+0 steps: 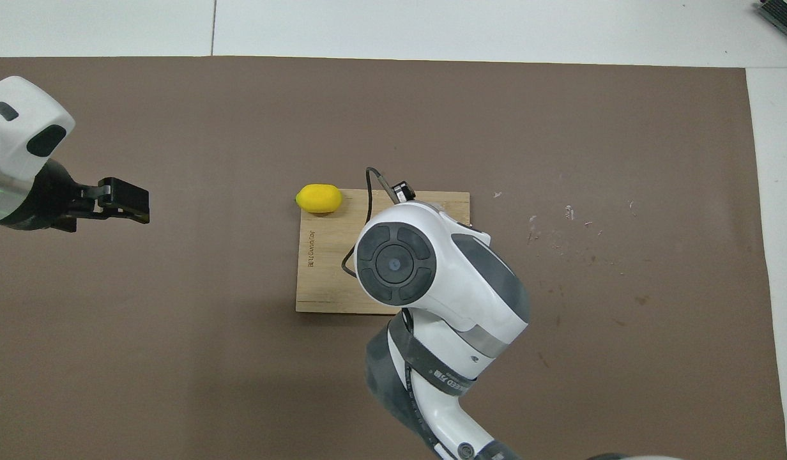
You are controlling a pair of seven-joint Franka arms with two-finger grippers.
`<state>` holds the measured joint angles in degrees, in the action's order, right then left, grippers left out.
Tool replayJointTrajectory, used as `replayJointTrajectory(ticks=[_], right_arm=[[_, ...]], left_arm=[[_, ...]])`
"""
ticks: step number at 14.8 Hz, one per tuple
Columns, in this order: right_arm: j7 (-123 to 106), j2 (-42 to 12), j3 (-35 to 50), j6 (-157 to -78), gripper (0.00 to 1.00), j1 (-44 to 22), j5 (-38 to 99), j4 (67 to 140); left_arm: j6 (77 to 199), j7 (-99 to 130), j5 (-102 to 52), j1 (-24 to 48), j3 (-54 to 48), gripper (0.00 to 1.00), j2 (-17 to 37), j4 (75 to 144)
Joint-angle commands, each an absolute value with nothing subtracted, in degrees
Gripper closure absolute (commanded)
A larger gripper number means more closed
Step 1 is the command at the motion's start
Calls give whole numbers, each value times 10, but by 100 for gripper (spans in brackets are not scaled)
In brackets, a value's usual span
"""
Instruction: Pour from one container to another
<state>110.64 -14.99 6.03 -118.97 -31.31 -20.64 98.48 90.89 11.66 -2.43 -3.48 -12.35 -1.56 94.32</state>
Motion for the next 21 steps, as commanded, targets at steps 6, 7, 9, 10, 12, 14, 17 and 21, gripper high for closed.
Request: replayJointTrajectory(ticks=[6,7,9,10,12,14,17,21], right_arm=[[1121,-128,60,-1188,100,-337,-267,1027],[1120,-128,61,-1189,100,-337,-275,1027],[1116,-127,61,-1187,100,-337,-293,1027],[1115,-127,61,-1187,100,-339,-296,1027],[1115,-124,61,-1187,100,-348,-311,1031],[1115,-123,61,-1188,100,-349,-316,1033],[1114,-121,62,-1193,100,-352,-326,1037],[1114,-121,62,-1194,100,-353,-327,1039]], left_arm=[[914,122,-12,-39,-127,0,-21,952],[913,120,-12,-39,-127,0,-21,951],[911,121,-12,-39,-127,0,-23,951],[912,120,-13,-39,-128,0,-23,952],[912,119,-13,-39,-127,0,-23,954],[911,124,-13,-39,-127,0,-23,951],[910,127,-13,-39,-127,0,-24,953],[896,134,-12,-40,-127,0,-25,947]])
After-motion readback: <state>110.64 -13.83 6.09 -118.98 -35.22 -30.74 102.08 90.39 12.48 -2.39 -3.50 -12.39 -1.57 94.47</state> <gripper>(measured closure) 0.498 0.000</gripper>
